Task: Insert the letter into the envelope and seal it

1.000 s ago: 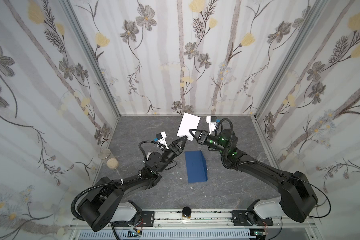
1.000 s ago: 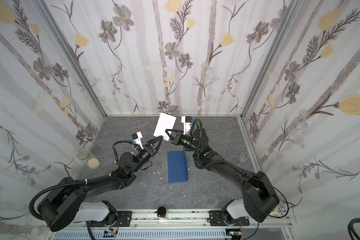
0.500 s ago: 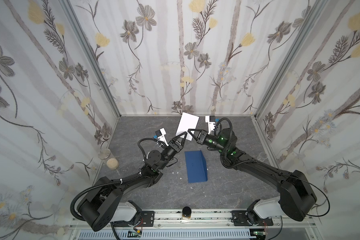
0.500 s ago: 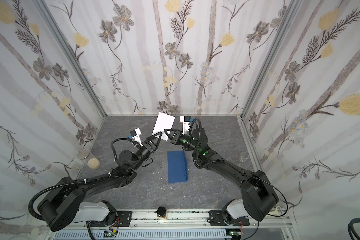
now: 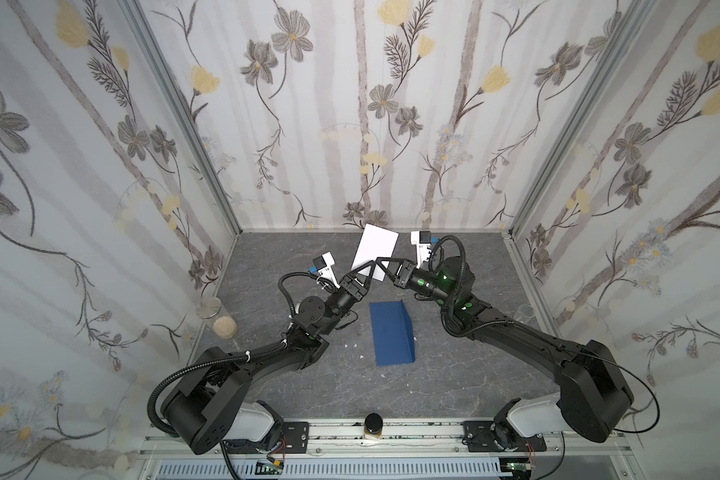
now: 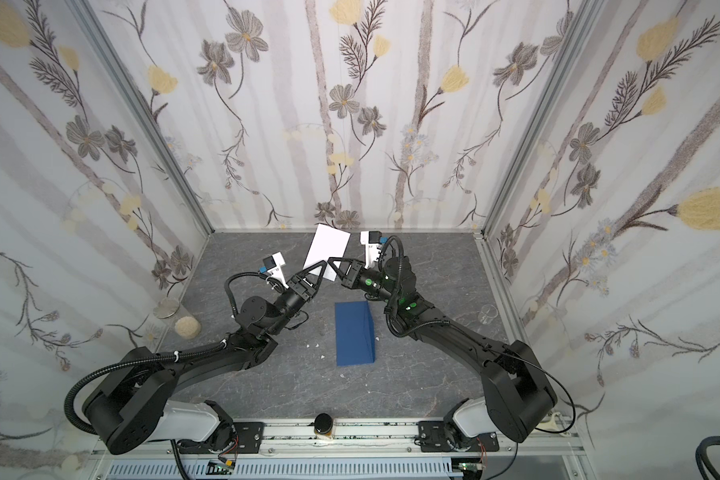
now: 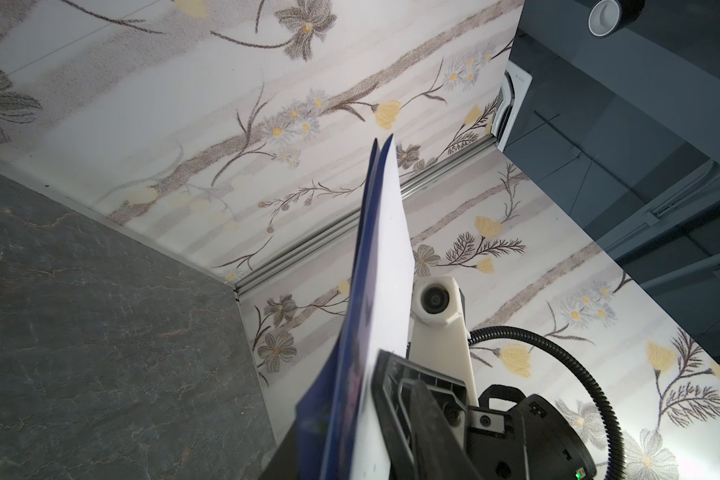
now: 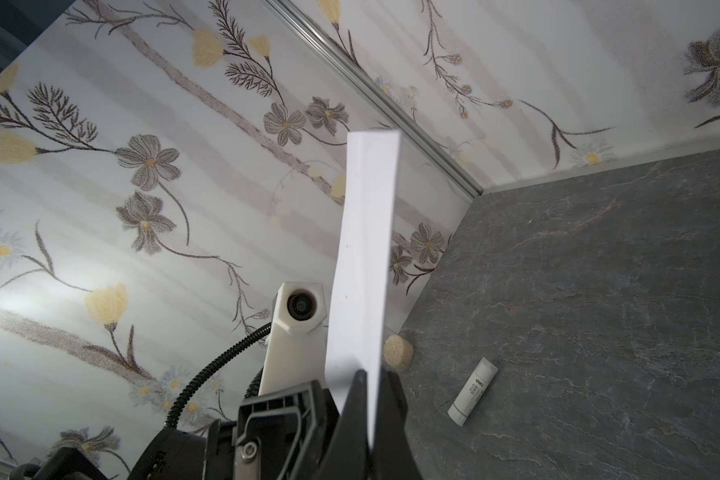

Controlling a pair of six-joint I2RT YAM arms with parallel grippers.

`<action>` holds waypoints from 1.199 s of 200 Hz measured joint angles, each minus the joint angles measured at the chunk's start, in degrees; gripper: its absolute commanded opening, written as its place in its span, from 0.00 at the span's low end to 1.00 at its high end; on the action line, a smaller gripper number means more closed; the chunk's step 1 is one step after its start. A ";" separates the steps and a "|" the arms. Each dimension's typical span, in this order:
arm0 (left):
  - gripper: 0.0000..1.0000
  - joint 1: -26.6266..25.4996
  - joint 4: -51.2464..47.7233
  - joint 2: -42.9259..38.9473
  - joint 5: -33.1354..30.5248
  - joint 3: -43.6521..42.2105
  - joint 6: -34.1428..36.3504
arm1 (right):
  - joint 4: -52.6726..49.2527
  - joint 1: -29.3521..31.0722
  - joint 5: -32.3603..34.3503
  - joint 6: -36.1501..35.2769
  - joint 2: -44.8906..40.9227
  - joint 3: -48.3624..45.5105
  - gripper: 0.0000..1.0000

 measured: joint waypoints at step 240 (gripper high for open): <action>0.00 7.58 -38.05 -1.81 37.51 15.47 15.19 | -19.65 -24.79 -27.06 -23.58 -12.55 -3.45 0.75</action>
